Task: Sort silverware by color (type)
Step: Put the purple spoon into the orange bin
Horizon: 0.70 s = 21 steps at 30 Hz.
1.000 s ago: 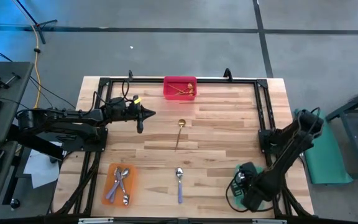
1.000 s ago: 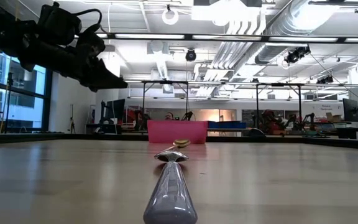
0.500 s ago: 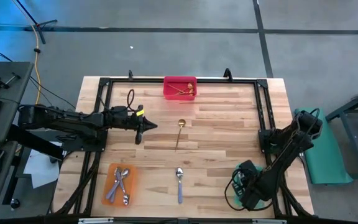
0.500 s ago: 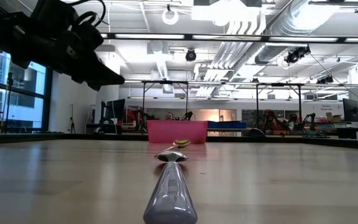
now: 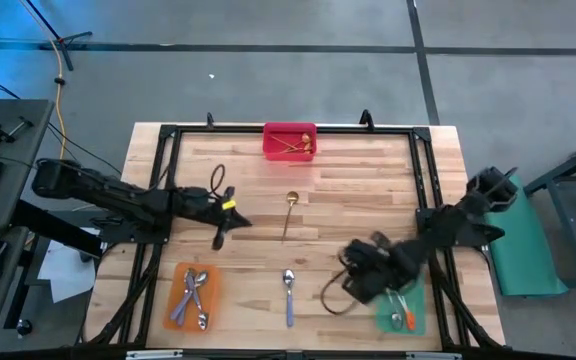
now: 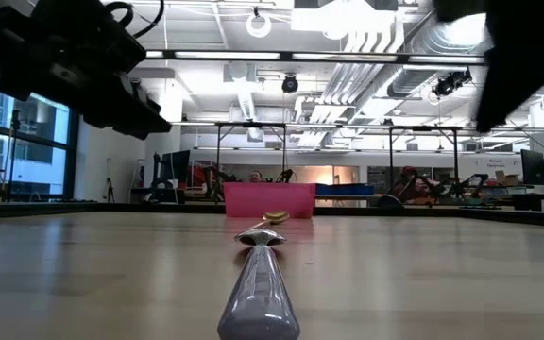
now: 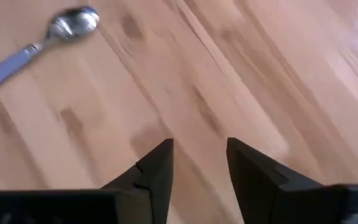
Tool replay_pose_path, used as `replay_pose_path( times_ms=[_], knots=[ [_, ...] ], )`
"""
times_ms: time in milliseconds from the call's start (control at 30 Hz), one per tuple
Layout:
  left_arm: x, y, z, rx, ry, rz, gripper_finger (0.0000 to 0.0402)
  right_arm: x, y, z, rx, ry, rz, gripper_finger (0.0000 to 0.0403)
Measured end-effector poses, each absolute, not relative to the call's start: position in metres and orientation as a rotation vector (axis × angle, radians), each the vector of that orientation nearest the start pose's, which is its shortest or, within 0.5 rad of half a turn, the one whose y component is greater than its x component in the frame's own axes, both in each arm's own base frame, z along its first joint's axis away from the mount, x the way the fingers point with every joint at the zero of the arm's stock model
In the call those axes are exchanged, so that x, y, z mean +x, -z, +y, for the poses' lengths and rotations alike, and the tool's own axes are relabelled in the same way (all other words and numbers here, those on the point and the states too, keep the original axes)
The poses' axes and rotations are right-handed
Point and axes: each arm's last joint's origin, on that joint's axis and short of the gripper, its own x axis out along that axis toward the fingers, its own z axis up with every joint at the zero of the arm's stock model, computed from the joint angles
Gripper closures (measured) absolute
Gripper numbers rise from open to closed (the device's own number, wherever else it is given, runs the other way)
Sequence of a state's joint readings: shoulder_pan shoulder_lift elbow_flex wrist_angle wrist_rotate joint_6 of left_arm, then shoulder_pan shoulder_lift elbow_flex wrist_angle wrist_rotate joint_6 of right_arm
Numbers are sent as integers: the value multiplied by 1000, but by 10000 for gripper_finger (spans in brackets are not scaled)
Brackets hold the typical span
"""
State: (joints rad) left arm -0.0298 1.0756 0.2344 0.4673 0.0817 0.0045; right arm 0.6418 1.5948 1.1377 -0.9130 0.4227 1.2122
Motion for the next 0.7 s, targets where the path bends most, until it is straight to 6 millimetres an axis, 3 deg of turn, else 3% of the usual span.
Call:
replay_pose_path(
  times_ms=[167, 333, 500, 700],
  knots=[
    [205, -154, -25, 17, 195, 444, 401, 278, -188, 128, 221, 301, 900, 315],
    [231, -158, -43, 102, 270, 526, 401, 298, -167, 86, 60, 129, 624, 393],
    [260, -161, -59, 180, 332, 660, 401, 295, -154, 38, -7, 65, 428, 385],
    [296, -166, -78, 265, 400, 736, 388, 284, -147, -15, 17, 96, 325, 399]
  ],
)
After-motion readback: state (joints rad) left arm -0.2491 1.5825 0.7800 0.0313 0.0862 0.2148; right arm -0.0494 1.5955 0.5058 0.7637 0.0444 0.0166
